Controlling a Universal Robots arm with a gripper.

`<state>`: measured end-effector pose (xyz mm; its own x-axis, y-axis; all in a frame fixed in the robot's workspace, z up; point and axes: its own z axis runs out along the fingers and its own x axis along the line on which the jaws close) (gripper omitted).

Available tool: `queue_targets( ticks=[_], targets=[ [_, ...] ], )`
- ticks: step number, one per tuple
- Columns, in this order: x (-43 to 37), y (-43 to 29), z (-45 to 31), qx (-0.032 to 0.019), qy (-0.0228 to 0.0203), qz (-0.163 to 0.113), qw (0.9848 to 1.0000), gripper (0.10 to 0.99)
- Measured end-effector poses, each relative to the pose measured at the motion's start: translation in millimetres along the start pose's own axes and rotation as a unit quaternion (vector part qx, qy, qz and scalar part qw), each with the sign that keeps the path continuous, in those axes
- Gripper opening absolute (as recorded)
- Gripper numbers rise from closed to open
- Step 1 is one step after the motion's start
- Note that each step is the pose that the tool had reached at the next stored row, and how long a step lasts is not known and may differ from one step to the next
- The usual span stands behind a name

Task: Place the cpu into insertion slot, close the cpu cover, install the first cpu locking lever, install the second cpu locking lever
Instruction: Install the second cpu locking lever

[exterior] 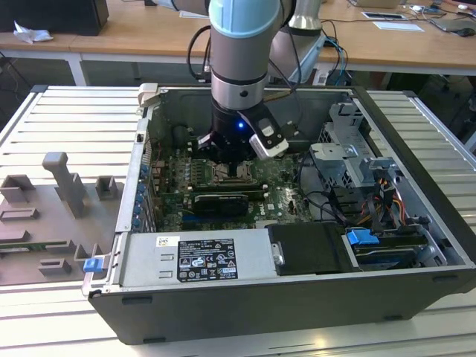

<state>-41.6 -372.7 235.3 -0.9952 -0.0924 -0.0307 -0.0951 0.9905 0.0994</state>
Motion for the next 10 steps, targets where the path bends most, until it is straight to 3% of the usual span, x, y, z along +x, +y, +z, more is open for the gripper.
queue_targets(
  ticks=[10],
  targets=[
    [2.0,-0.2,3.1,0.0001,0.0,0.0,1.0,0.106]
  ],
)
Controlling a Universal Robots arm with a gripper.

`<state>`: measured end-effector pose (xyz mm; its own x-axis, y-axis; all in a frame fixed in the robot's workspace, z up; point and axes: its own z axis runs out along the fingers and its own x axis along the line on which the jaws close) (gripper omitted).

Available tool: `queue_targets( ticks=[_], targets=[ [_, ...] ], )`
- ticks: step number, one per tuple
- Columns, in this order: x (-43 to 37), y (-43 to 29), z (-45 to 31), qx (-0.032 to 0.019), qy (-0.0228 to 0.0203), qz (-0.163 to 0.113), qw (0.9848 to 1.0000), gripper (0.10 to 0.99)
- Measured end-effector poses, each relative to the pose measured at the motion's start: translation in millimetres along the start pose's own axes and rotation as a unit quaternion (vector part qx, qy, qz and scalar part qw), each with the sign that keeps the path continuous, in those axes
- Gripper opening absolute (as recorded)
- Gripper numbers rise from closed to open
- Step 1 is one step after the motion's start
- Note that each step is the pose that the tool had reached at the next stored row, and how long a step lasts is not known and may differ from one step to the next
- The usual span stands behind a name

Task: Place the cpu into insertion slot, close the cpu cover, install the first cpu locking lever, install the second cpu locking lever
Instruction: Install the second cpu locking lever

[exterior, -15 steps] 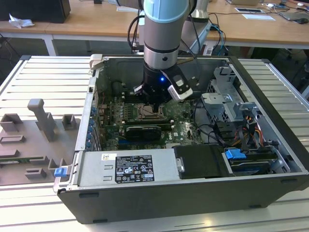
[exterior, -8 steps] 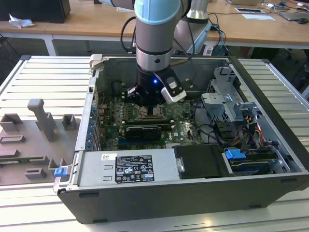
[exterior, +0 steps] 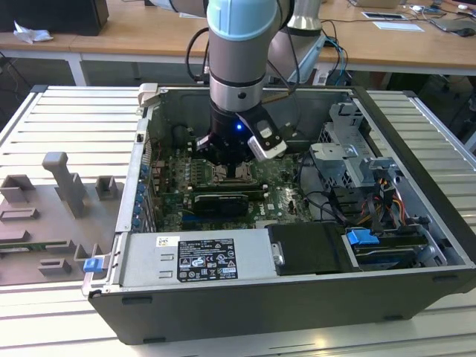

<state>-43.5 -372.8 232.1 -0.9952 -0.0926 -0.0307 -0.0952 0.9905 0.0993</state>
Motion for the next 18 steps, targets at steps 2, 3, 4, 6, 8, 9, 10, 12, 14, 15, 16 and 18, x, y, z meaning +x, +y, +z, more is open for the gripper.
queue_targets(
  ticks=[2,3,4,6,8,9,10,12,14,15,16,18],
  targets=[
    [0.0,-0.1,0.5,-0.0001,0.0,0.0,1.0,0.106],
    [0.1,-0.1,0.8,-0.0001,-0.0001,0.0,1.0,0.106],
    [0.1,-0.2,1.1,-0.0003,-0.0001,0.0,1.0,0.106],
    [1.0,-0.2,1.6,-0.0003,0.0,0.0,1.0,0.106],
    [1.5,-0.3,2.1,-0.0005,0.0,-0.001,1.0,0.106],
    [2.3,-0.4,2.2,-0.0005,0.0,-0.001,1.0,0.106],
    [4.8,-0.7,2.3,-0.0014,0.0,-0.002,1.0,0.106],
    [7.9,-1.7,2.1,-0.0042,-0.0002,-0.003,1.0,0.106],
    [10.6,-3.0,2.0,-0.0096,-0.0009,-0.004,0.9999,0.106],
    [11.5,-3.9,1.8,-0.0123,-0.0011,-0.004,0.9999,0.106],
    [12.8,-5.5,1.6,-0.0155,-0.0015,-0.004,0.9999,0.106],
    [16.8,-11.8,0.9,-0.021,-0.0022,-0.004,0.9998,0.106]
  ],
)
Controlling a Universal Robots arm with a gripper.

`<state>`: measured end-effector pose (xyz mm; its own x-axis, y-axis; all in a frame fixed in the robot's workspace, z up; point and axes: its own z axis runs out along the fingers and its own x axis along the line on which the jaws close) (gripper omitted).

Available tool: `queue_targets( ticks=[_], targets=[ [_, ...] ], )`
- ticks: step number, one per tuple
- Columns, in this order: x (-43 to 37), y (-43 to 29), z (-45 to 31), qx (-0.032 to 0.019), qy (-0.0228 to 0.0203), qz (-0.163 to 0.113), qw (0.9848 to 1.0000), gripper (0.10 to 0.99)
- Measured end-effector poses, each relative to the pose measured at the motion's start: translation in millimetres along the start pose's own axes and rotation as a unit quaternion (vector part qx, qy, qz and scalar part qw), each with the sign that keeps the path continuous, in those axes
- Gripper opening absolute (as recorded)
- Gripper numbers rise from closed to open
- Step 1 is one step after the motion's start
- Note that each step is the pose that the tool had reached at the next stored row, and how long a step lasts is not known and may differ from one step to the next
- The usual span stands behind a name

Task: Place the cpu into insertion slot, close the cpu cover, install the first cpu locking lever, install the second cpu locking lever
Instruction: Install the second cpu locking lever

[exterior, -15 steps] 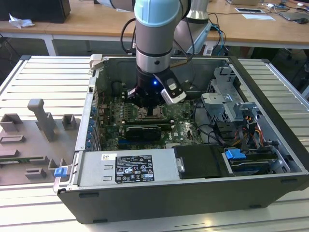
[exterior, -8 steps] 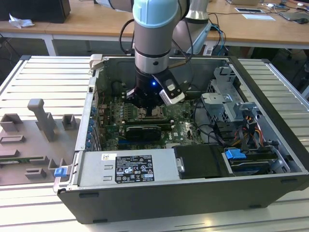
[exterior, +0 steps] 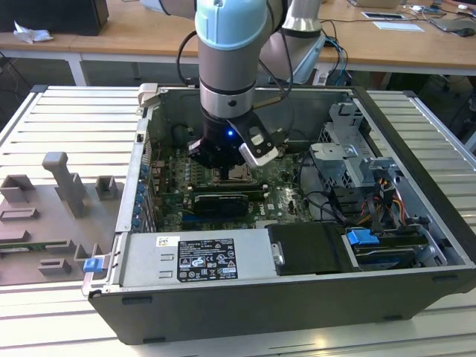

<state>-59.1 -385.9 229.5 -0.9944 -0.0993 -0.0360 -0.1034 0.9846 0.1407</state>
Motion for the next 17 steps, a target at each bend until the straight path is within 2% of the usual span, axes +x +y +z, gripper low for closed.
queue_targets(
  ticks=[2,4,6,8,12,14,17],
  targets=[
    [2.7,-0.7,0.0,-0.0018,-0.0001,0.0,1.0,0.106],
    [6.9,-0.7,1.9,-0.0064,-0.0004,-0.002,1.0,0.106],
    [8.1,-1.3,6.6,-0.0087,-0.0004,-0.004,1.0,0.106],
    [11.5,-1.4,10.2,-0.0093,-0.0004,-0.004,0.9999,0.106],
    [12.7,-2.5,16.3,-0.0102,-0.0009,-0.004,0.9999,0.106],
    [14.3,-2.9,17.2,-0.012,-0.0026,-0.004,0.9999,0.106],
    [18.1,-5.0,19.7,-0.0179,-0.0068,-0.004,0.9998,0.106]
  ],
)
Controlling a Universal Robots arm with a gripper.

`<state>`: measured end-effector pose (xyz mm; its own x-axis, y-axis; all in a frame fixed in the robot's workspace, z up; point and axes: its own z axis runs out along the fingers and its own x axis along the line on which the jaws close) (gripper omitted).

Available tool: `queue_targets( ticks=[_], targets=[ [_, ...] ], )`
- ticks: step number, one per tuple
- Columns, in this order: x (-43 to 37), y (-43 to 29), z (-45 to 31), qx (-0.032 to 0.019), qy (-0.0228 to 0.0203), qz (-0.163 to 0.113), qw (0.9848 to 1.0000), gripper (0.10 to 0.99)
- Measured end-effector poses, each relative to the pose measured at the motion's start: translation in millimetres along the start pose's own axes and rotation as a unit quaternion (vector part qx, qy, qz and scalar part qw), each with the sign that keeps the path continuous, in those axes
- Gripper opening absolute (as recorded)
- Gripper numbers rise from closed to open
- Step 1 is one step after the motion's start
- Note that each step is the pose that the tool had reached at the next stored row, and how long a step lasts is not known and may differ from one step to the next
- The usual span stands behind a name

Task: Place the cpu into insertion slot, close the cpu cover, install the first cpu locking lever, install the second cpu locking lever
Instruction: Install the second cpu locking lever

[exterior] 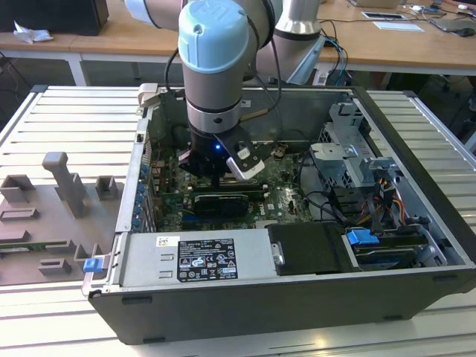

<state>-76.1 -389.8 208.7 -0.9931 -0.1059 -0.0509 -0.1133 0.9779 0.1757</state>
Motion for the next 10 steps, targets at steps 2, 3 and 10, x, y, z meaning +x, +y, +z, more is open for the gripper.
queue_targets(
  ticks=[2,3,10],
  targets=[
    [6.1,0.0,0.9,-0.0007,-0.0041,-0.001,1.0,0.106],
    [7.3,-0.1,1.9,-0.0011,-0.0061,-0.001,1.0,0.106],
    [10.1,-2.3,12.4,-0.0265,-0.0206,-0.003,0.9994,0.106]
  ],
)
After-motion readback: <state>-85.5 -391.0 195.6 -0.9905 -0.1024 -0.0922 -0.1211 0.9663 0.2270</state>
